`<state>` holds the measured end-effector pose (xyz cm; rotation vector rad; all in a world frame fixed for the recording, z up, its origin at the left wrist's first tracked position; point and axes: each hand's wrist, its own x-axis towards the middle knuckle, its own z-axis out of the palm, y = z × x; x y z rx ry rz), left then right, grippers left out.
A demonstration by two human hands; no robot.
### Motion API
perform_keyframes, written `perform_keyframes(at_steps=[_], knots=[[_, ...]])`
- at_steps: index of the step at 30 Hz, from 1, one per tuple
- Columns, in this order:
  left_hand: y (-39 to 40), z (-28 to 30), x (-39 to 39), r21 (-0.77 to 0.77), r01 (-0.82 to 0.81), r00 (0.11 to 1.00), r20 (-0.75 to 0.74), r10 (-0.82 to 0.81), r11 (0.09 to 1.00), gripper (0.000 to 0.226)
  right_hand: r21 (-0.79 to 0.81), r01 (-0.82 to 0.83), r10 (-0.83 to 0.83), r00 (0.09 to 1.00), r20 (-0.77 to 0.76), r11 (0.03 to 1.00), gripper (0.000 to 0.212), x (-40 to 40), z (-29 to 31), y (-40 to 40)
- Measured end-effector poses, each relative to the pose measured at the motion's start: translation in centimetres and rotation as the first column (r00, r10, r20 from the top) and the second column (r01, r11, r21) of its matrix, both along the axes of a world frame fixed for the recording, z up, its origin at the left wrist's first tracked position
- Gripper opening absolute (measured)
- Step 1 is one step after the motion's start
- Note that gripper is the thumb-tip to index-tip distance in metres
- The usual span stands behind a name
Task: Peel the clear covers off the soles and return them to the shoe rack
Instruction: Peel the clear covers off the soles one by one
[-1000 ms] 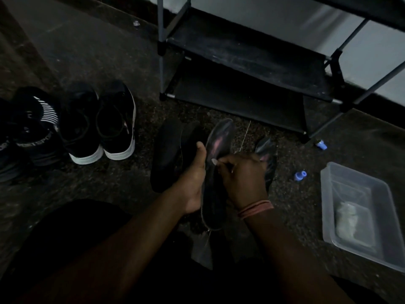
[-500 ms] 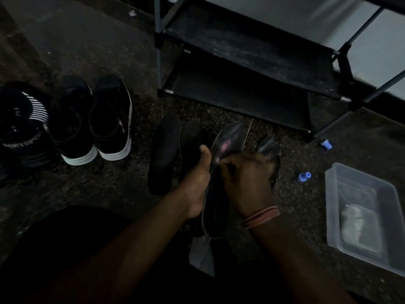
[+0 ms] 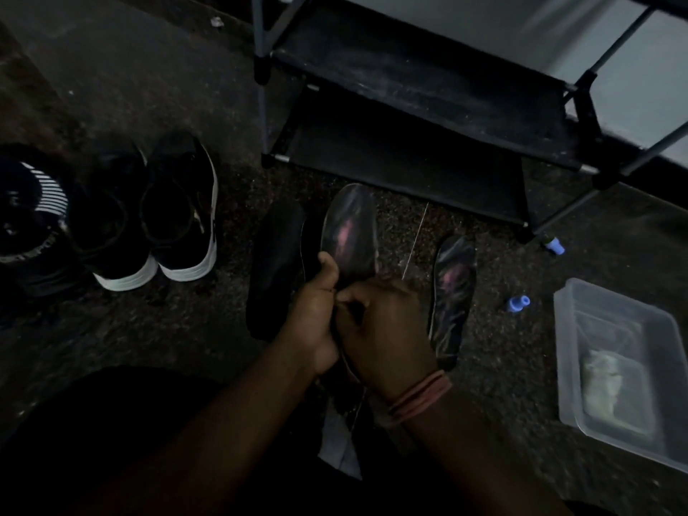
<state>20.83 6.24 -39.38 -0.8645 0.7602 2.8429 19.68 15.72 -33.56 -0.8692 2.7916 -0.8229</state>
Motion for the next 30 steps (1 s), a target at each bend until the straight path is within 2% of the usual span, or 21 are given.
perform_keyframes(at_steps=[2,5,9,14,16,18,20,22,23,26,30], knots=[[0.2,0.4,0.0,0.020,0.022,0.999,-0.026,-0.021,1.000,0.074,0.065,0.046,-0.040,0.995,-0.094,0.997,0.019,-1.2,-0.1,1.0],[1.0,0.6,0.2,0.009,0.092,0.995,-0.043,-0.092,0.996,0.071,0.135,0.257,-0.228,0.953,-0.198,0.957,0.022,-4.1,-0.8,3.4],[0.7,1.2,0.1,0.004,0.087,0.995,-0.042,-0.087,0.996,0.068,0.101,0.286,-0.259,0.941,-0.219,0.953,0.017,-3.6,-0.6,3.3],[-0.4,1.1,-0.1,-0.007,0.010,0.999,-0.032,-0.011,1.000,0.065,-0.143,0.342,-0.370,0.884,-0.286,0.929,0.008,-3.7,0.7,2.9],[-0.4,0.7,-0.3,-0.038,0.010,1.000,-0.022,-0.011,0.999,0.067,-0.311,0.289,-0.343,0.930,-0.134,0.905,0.007,-3.7,0.7,2.7],[-0.3,0.4,-0.3,-0.030,0.035,0.998,-0.041,-0.037,0.999,0.066,-0.450,0.277,-0.245,0.961,0.129,0.849,0.005,-3.2,0.9,2.0],[-0.3,0.9,-0.4,0.050,0.039,0.998,-0.060,-0.036,0.998,0.064,-0.500,0.319,-0.120,0.914,0.388,0.805,0.005,-3.2,1.2,1.6],[-0.6,0.8,-0.6,0.104,0.022,0.998,-0.060,-0.016,0.994,0.065,-0.450,0.308,-0.043,0.860,0.509,0.838,0.007,-3.6,0.9,1.8],[-0.6,0.8,-0.7,0.091,0.021,0.999,-0.041,-0.017,0.996,0.066,-0.398,0.264,-0.054,0.883,0.466,0.879,0.008,-3.8,0.4,2.2],[-0.6,0.8,-0.6,0.013,0.033,0.999,-0.019,-0.033,0.999,0.072,-0.181,0.124,-0.102,0.986,0.128,0.976,0.020,-4.0,-0.5,3.1],[-0.3,1.0,-0.5,0.019,0.034,0.999,-0.014,-0.034,0.999,0.062,-0.205,0.094,-0.094,0.995,0.010,0.974,0.035,-3.6,0.0,2.5]])
